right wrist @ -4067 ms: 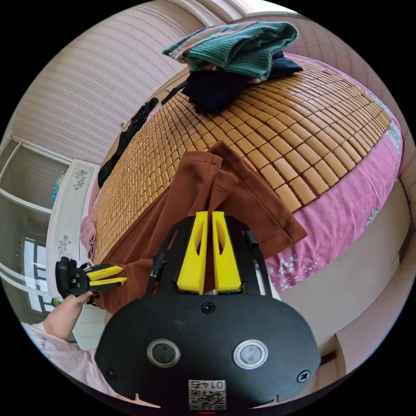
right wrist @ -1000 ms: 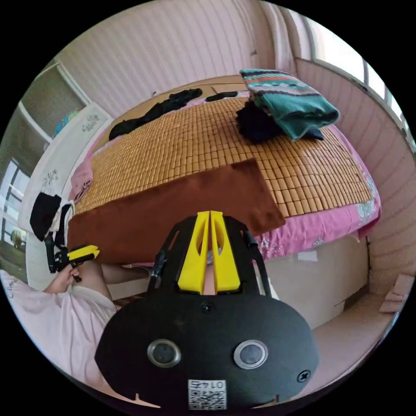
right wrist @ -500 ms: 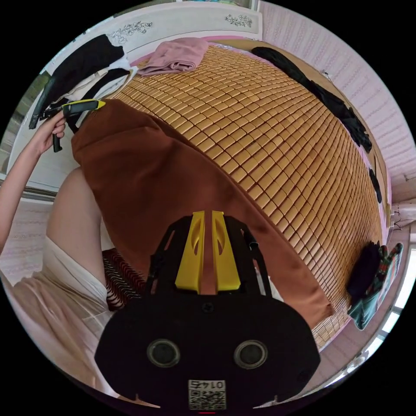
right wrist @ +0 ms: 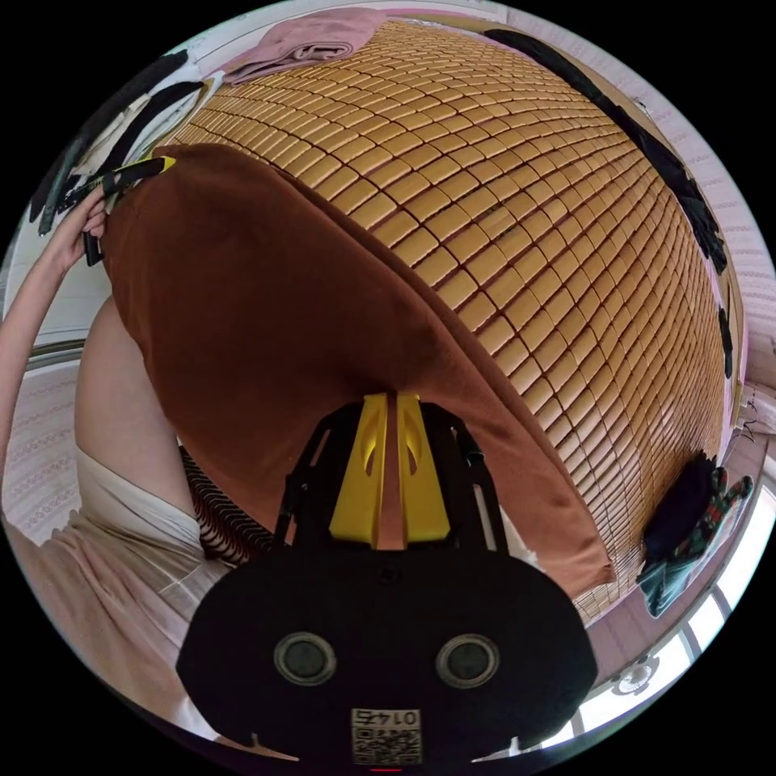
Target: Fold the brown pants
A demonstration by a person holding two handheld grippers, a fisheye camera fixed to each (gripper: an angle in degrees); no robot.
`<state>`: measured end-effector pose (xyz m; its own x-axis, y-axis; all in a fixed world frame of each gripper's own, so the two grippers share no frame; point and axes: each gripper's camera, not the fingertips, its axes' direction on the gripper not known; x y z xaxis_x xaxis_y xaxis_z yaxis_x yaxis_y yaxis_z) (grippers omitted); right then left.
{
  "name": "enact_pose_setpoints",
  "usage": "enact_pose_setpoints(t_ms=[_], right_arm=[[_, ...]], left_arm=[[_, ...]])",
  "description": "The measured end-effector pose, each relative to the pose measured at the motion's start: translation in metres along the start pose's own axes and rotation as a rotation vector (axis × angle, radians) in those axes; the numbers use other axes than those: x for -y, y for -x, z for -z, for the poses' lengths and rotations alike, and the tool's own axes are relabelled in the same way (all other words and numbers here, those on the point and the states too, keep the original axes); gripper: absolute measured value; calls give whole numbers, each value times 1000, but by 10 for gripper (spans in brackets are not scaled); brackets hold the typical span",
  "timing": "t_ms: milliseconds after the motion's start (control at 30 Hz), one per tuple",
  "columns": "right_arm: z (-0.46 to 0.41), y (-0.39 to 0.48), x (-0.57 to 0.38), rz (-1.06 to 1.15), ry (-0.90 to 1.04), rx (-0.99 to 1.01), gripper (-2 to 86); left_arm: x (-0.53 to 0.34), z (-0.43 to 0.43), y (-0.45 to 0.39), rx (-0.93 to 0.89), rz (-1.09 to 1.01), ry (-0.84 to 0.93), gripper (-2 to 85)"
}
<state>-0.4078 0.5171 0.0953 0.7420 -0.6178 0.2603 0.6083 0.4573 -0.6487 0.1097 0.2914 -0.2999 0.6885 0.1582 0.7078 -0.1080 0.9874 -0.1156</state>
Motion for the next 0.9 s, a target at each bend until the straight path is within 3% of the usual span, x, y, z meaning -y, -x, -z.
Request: enact_pose_setpoints(t_ms=[167,333,400,467,533,600,800,900], right_arm=[[-2,-3,12,-15,-32,38,-1],[16,-9,1,-52,-183,54,-4],[18,-9,6,-44,-188,61,-4],[19,-4,20,-11,-188,26,-5],[15,2,33,19,-168,-16,-5],[7,5,45,35,-129,-81,-5],[-13,6,63,147,38,-154,-5],[-13,-5,66,162,92,-124,-7]], left_arm=[[-10,21,-26,61,-42,-31,82],[-102,115,-98,32,-240,-349,43],[-139,122,-144,-65,-385,-390,3],[-174,107,-204,-248,-586,-346,-5],[-211,62,-295,-441,-753,-135,-8],[-239,33,-359,-485,-866,-44,-9],[-276,-66,-491,-265,-1018,211,-10],[-276,-88,-515,-284,-1032,299,-9]])
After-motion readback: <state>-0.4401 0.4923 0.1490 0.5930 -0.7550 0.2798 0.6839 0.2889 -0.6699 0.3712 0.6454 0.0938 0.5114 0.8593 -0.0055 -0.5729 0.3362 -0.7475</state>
